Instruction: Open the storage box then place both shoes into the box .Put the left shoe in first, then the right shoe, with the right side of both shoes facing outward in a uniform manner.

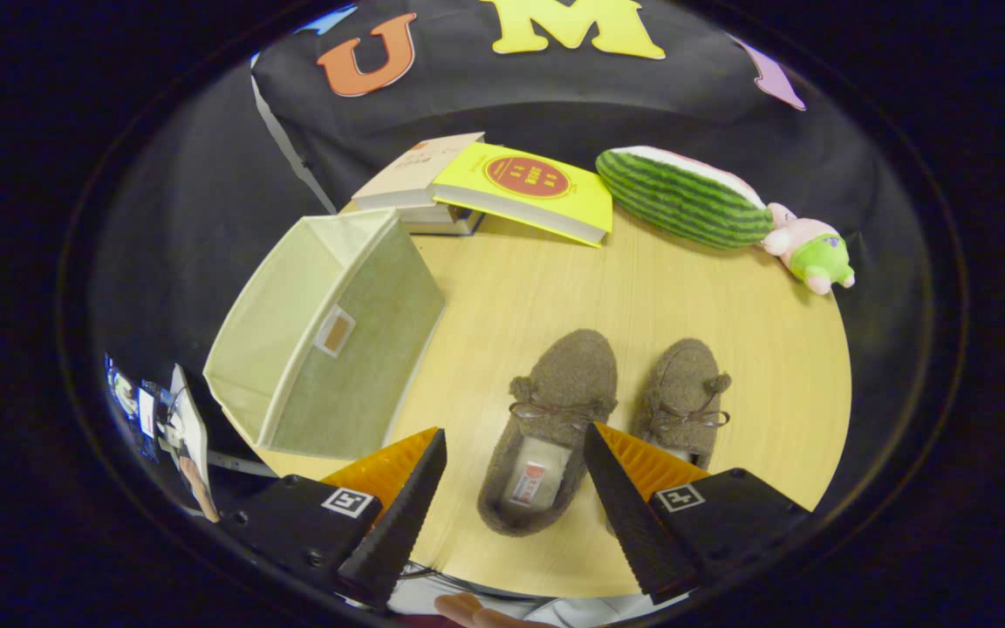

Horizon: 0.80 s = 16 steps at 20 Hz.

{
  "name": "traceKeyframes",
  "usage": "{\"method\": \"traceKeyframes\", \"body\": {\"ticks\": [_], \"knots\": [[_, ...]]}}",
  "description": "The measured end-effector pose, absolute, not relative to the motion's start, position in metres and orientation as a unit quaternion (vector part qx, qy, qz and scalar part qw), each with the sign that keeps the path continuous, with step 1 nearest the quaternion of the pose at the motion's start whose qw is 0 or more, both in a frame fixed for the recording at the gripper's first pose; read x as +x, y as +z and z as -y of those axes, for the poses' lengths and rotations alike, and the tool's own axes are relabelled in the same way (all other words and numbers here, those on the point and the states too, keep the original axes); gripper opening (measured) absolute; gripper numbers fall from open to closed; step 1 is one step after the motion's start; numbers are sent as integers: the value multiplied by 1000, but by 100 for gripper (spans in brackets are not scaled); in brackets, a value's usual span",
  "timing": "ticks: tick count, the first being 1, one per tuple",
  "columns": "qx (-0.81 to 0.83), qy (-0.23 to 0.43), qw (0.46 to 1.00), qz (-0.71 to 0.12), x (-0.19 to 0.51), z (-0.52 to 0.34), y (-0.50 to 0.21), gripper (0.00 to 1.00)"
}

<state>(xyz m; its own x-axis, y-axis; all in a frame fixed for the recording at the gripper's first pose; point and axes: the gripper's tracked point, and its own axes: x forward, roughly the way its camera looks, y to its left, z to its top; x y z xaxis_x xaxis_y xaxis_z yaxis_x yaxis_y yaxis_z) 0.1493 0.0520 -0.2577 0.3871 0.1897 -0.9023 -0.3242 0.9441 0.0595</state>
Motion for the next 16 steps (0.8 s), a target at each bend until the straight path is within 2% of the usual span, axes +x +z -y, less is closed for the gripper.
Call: {"method": "traceKeyframes", "body": {"ticks": [5, 9, 15, 16], "knots": [[-32, 103, 813, -573, 152, -31, -292, 100], [-17, 70, 799, -598, 152, -25, -308, 86], [1, 41, 779, -626, 154, -21, -327, 47], [2, 37, 780, -625, 156, -21, -328, 35]]}}
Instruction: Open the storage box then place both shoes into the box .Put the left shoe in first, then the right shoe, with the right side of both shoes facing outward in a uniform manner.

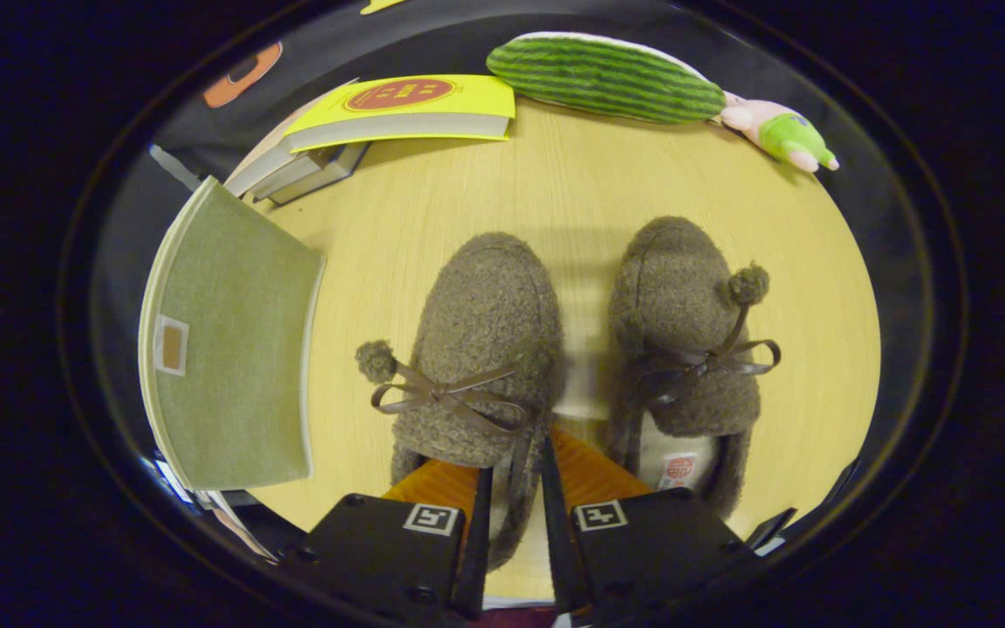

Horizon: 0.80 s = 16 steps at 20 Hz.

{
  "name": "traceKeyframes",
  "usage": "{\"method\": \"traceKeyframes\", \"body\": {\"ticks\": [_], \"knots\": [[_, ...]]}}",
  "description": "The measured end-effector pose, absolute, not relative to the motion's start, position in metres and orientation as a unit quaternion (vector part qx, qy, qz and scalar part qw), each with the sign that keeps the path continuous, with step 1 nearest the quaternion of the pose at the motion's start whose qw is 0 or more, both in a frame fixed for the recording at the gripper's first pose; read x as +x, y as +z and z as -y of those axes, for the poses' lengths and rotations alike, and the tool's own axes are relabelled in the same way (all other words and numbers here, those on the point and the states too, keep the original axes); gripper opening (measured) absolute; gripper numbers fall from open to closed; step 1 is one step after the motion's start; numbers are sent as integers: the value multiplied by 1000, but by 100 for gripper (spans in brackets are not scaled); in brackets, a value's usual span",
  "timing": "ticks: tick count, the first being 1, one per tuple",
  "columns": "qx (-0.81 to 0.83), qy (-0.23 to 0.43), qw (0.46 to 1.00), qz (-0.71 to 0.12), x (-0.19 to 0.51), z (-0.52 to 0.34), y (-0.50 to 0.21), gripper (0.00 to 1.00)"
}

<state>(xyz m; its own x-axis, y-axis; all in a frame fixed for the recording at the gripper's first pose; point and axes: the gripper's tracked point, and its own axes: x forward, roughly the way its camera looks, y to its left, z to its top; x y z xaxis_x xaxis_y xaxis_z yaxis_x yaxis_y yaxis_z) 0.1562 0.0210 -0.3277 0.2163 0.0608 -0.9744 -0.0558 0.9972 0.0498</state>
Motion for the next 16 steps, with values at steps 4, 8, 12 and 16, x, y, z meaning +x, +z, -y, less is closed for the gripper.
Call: {"method": "traceKeyframes", "body": {"ticks": [4, 8, 12, 16], "knots": [[19, 29, 784, -619, 157, -22, -322, 7], [31, 34, 794, -606, 157, -36, -303, 6], [36, 41, 799, -599, 157, -51, -279, 6], [43, 43, 811, -582, 162, -70, -248, 6]]}}
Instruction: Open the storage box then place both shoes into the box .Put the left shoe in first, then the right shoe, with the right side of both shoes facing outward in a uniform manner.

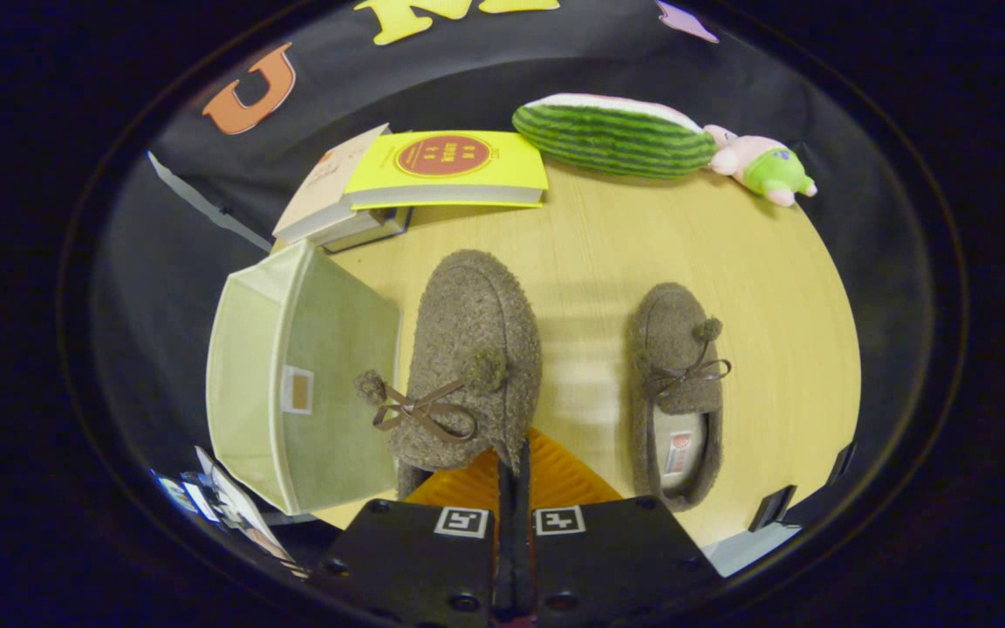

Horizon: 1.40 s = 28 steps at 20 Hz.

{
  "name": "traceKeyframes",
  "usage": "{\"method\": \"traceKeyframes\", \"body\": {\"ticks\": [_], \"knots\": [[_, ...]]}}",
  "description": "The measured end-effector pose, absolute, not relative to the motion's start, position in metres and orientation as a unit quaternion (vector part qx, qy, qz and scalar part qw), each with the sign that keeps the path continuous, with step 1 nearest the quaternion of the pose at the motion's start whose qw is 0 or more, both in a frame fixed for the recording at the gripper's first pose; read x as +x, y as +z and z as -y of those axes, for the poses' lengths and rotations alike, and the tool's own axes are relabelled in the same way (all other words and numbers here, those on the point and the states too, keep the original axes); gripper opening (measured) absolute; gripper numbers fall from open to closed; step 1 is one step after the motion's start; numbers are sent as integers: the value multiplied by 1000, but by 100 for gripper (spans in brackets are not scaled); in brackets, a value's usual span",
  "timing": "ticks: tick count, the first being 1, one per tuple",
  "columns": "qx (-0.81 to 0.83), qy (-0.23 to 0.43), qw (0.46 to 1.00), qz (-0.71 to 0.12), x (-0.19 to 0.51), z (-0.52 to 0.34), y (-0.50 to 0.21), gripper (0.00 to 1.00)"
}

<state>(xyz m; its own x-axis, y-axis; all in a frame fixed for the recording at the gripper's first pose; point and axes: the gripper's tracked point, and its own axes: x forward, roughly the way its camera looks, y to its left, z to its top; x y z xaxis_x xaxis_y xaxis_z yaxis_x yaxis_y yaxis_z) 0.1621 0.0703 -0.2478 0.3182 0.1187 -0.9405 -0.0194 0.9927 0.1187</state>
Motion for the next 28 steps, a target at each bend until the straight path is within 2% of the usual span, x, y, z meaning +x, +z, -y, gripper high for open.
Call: {"method": "traceKeyframes", "body": {"ticks": [10, 17, 24, 28], "knots": [[76, 80, 823, -557, 159, -160, -198, 6], [128, 111, 816, -553, 155, -251, -218, 6], [165, 74, 805, -566, 162, -286, -261, 6], [128, 81, 809, -567, 169, -289, -289, 6]]}}
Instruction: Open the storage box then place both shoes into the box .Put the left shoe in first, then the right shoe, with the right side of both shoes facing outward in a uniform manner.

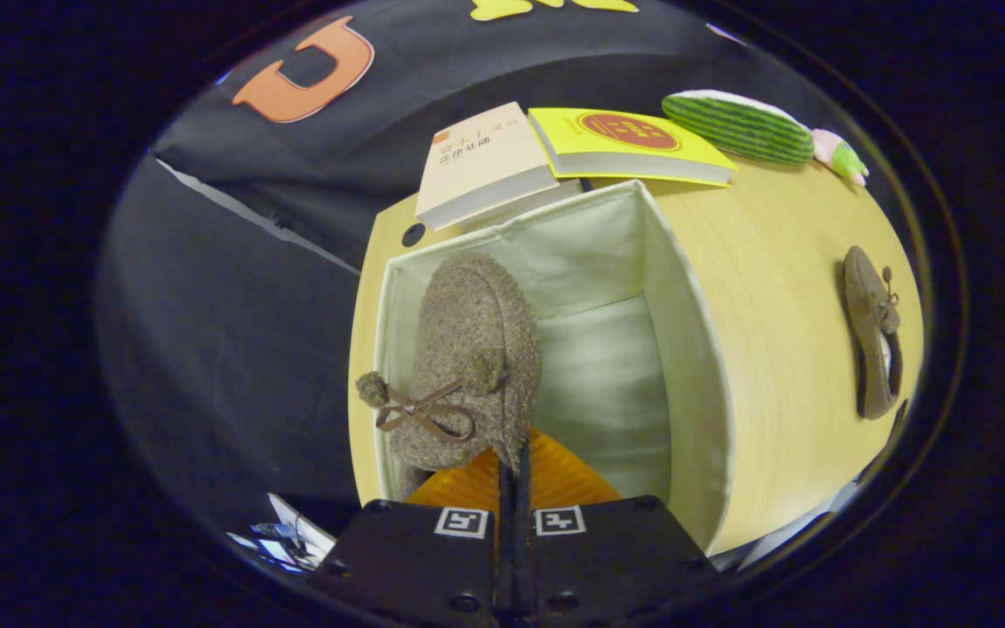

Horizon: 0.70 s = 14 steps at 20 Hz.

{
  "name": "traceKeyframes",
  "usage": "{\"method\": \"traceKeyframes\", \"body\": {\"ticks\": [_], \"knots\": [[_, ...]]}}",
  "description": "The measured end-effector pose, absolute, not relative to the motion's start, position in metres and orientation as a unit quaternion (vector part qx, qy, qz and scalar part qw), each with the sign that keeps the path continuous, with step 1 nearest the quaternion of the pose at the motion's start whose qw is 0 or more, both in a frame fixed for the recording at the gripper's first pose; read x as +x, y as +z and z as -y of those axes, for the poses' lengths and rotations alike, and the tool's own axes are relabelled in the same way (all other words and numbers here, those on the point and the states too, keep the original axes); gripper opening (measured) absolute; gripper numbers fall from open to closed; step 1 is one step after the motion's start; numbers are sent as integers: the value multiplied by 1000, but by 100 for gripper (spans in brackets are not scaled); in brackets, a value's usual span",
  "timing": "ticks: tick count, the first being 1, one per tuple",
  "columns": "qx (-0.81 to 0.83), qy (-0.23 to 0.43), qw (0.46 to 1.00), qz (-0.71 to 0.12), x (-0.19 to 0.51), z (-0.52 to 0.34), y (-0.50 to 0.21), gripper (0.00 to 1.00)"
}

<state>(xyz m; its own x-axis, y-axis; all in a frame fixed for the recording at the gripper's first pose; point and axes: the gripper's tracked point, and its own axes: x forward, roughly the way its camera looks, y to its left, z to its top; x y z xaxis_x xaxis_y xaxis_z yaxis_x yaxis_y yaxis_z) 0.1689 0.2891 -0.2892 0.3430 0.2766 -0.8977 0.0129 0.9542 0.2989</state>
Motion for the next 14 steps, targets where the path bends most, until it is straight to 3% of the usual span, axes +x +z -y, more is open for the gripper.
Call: {"method": "traceKeyframes", "body": {"ticks": [5, 7, 10, 13, 14], "knots": [[103, 122, 825, -542, 176, -298, -288, 9], [90, 137, 827, -537, 173, -294, -279, 16], [53, 140, 849, -507, 175, -270, -254, 53], [19, 136, 868, -477, 172, -239, -223, 64], [8, 133, 870, -475, 168, -228, -216, 76]]}}
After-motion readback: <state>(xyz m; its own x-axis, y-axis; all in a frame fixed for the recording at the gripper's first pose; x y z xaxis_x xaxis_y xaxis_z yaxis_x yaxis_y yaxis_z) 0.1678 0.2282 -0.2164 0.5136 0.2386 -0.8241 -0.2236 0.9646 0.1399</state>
